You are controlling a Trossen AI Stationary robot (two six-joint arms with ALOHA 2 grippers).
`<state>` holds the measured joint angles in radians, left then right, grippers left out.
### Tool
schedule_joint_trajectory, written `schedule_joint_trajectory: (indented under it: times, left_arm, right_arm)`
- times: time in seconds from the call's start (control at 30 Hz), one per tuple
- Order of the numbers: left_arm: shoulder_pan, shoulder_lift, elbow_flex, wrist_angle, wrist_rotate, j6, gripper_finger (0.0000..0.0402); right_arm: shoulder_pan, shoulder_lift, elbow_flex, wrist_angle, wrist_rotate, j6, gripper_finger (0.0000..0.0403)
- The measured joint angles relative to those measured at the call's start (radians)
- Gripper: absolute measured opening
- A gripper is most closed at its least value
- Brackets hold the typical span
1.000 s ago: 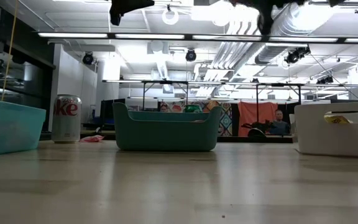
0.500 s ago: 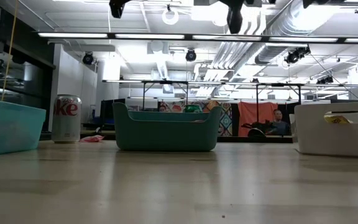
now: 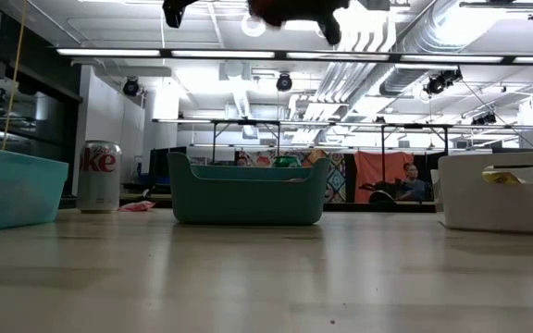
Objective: Sort candy
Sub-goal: Put the red candy into the green bin
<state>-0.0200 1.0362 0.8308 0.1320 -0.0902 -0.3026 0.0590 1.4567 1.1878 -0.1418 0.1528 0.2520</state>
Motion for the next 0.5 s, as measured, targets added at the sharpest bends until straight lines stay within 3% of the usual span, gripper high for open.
schedule_joint_trajectory:
  times: [0.2, 0.37, 0.5]
  left_arm:
    - [0.000, -0.028, 0.000, -0.005, 0.000, 0.000, 0.0208]
    - [0.000, -0.083, 0.000, -0.009, -0.002, 0.027, 0.0208]
    - [0.000, -0.121, 0.000, -0.014, -0.026, 0.051, 0.0208]
  right_arm:
    - [-0.047, 0.171, 0.121, -0.181, -0.008, 0.013, 0.0074]
    - [-0.069, 0.262, 0.127, -0.195, -0.021, 0.059, 0.0146]
    - [-0.089, 0.294, 0.125, -0.206, -0.093, 0.062, 0.0197]
